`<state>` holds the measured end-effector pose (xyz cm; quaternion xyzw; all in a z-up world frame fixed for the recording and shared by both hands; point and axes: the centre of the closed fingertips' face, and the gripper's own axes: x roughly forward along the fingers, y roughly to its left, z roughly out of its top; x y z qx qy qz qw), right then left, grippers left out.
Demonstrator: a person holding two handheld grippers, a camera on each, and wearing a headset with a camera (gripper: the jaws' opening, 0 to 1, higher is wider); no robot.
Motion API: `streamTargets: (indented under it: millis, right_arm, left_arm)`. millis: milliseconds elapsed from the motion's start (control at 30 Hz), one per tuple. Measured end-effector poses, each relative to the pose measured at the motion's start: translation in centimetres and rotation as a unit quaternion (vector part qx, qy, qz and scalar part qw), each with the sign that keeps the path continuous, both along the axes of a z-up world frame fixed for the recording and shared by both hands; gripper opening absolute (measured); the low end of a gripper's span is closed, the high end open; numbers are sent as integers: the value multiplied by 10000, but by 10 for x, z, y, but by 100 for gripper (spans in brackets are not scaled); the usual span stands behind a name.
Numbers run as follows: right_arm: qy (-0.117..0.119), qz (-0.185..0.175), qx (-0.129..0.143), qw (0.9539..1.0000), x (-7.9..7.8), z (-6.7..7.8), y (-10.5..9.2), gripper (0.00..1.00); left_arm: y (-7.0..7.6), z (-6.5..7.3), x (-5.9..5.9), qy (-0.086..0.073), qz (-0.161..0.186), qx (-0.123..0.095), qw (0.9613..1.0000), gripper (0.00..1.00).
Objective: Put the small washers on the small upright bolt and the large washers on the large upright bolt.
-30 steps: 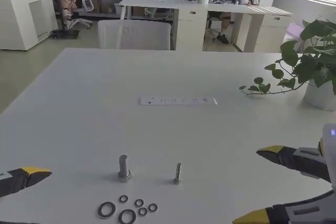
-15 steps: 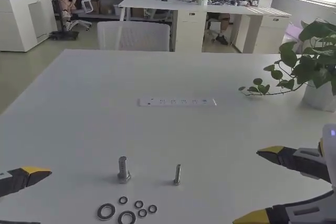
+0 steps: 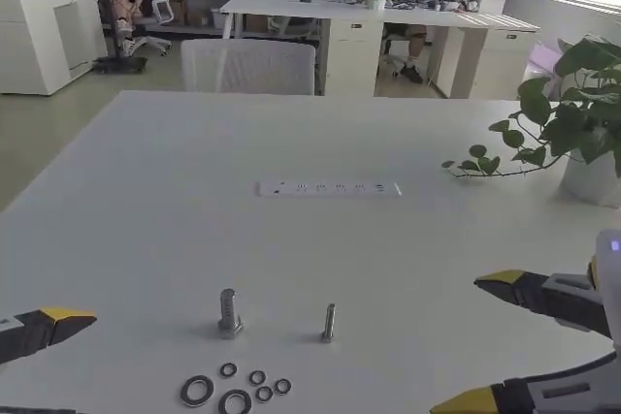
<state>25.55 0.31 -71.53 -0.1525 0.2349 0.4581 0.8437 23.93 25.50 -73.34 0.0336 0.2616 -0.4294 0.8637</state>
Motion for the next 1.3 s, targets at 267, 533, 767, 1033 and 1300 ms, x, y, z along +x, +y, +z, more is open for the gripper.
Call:
streamTargets:
  millis: [267,533,767,1033,1300]
  right_arm:
    - [6,13,7,10000,0,0,1,94]
    - [15,14,-9,10000,0,0,-1,94]
    - [31,31,-25,10000,1,-1,-1,94]
    - [30,86,-68,9999,1,1,0,93]
    - [58,203,-119,9997,1,-2,7,92]
  left_arm:
    - [0,0,0,-4,4,5,10000,97]
    - [-2,0,1,3,-8,2,10000,97]
    - [-2,-1,2,-1,-13,10,10000,97]
    - [0,-2,2,6,-17,-3,10000,97]
    - [0,-4,2,2,-36,1,10000,96]
